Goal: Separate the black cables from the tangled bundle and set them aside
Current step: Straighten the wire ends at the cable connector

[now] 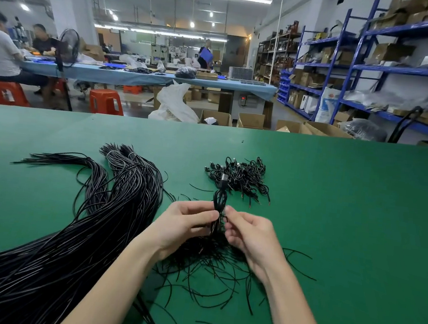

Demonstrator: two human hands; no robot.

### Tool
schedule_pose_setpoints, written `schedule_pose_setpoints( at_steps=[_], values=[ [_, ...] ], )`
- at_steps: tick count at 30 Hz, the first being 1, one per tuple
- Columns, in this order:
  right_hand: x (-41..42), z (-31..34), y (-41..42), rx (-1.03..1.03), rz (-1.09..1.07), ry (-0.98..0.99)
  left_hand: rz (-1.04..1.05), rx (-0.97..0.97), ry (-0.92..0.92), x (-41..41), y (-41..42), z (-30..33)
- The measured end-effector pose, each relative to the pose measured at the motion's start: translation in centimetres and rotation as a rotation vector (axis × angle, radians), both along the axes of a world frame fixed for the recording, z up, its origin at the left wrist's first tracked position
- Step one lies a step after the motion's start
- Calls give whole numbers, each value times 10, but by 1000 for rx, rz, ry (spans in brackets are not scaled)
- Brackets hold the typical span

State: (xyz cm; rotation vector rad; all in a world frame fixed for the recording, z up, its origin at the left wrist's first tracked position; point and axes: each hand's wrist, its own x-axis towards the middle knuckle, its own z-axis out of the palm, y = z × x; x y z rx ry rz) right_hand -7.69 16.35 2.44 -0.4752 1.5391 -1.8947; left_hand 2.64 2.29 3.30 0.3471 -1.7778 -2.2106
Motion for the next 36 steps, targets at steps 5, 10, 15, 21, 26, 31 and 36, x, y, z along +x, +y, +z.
schedule_pose_setpoints(
  at_steps=[5,10,15,21,26,31,36],
  values=[
    [8,-1,-6,-216,80,-623,82,-121,108,-1,2,1],
    [8,-2,-11,-12,-150,302,125,201,-33,-3,-3,3],
    [4,-1,0,73,-143,711,51,364,-103,-2,-6,4],
    [6,7,-1,135,-181,919,67,346,-87,-4,-7,1],
    [7,8,-3,311,-147,1205,160,208,-68,-5,-4,2],
    [6,6,-3,367,-51,1221,289,-17,-69,-8,-4,-2],
    [4,2,-4,408,22,1099,340,-102,-83,-10,-1,-10]
  ],
)
